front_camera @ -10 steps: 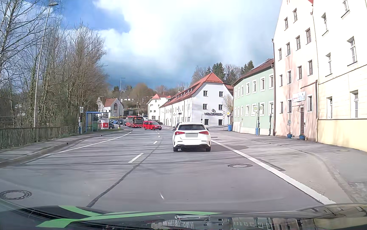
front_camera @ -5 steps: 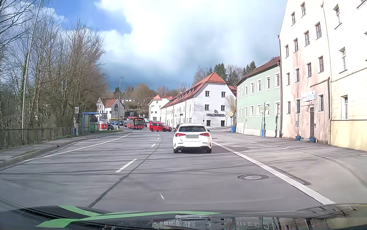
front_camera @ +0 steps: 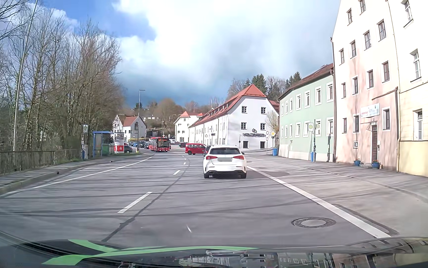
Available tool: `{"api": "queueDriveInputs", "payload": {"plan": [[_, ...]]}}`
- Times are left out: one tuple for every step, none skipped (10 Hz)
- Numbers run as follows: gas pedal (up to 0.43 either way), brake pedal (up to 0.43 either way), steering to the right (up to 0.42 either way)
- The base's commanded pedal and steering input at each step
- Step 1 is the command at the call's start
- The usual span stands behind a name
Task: Follow the waypoints while adhering to traffic rules and regulations
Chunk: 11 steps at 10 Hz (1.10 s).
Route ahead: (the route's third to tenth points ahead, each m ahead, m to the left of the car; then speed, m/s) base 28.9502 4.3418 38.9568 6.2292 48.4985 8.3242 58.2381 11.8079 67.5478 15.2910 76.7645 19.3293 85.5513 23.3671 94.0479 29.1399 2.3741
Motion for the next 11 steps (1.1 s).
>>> {"api": "queueDriveInputs", "payload": {"plan": [[0.0,0.0,-0.022],[0.0,0.0,-0.022],[0.0,0.0,-0.022],[0.0,0.0,-0.023],[0.0,0.0,-0.023],[0.0,0.0,-0.023],[0.0,0.0,-0.022],[0.0,0.0,-0.022],[0.0,0.0,-0.022],[0.0,0.0,-0.022],[0.0,0.0,-0.021]]}}
